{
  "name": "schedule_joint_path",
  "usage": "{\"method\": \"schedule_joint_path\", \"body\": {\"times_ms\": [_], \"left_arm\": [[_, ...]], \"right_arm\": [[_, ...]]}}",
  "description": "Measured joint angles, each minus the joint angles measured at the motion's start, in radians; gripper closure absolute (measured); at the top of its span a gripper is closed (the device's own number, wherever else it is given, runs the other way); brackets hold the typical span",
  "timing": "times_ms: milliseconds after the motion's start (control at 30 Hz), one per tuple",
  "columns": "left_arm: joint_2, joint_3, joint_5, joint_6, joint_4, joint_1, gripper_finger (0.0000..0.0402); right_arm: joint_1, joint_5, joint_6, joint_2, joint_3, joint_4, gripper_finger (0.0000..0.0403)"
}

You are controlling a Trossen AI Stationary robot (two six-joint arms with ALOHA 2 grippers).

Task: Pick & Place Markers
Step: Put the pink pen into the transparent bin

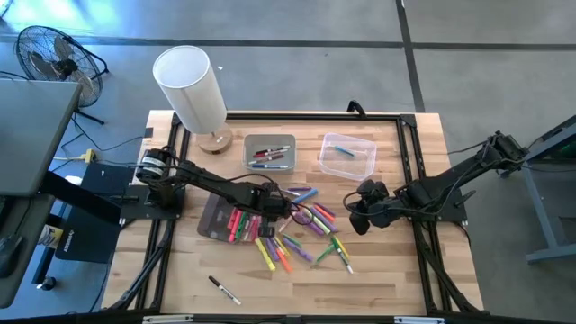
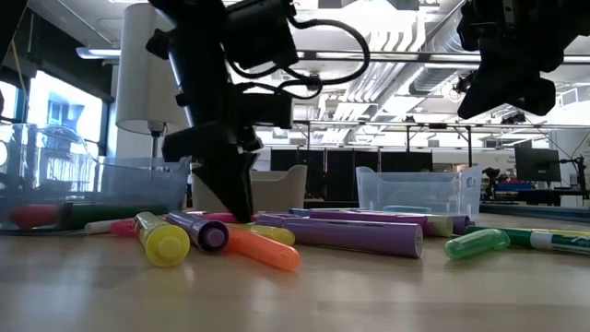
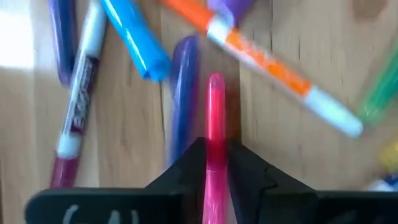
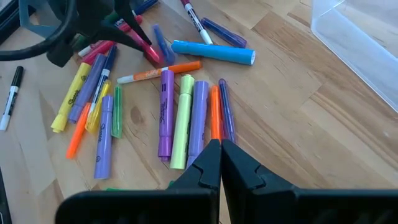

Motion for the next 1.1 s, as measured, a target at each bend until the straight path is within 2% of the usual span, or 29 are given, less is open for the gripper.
{"method": "schedule_joint_path", "body": {"times_ms": [233,433,633,800,933,1100], "left_arm": [[0.001,0.104,-0.025,0.029,-0.103,-0.001,0.0375],[0.0,0.117,-0.021,0.036,-0.119,-0.001,0.04],[-0.028,0.118,-0.02,0.03,-0.118,-0.001,0.0401],[-0.031,0.118,-0.014,0.007,-0.118,-0.002,0.0394],[-0.031,0.118,0.08,-0.04,-0.118,-0.002,0.0385],[-0.031,0.118,0.104,-0.087,-0.116,-0.003,0.0343]], "right_arm": [[0.0,-0.002,0.0,0.0,0.0,0.008,0.0403],[0.0,-0.005,0.0,0.0,0.0,0.008,0.0403],[0.0,-0.01,-0.021,0.0,0.0,0.008,0.0403],[0.0,-0.01,-0.041,0.0,0.0,0.008,0.0403],[0.0,-0.01,-0.045,0.0,0.0,0.008,0.0403],[0.0,-0.01,-0.045,0.0,0.0,0.008,0.0403]]}}
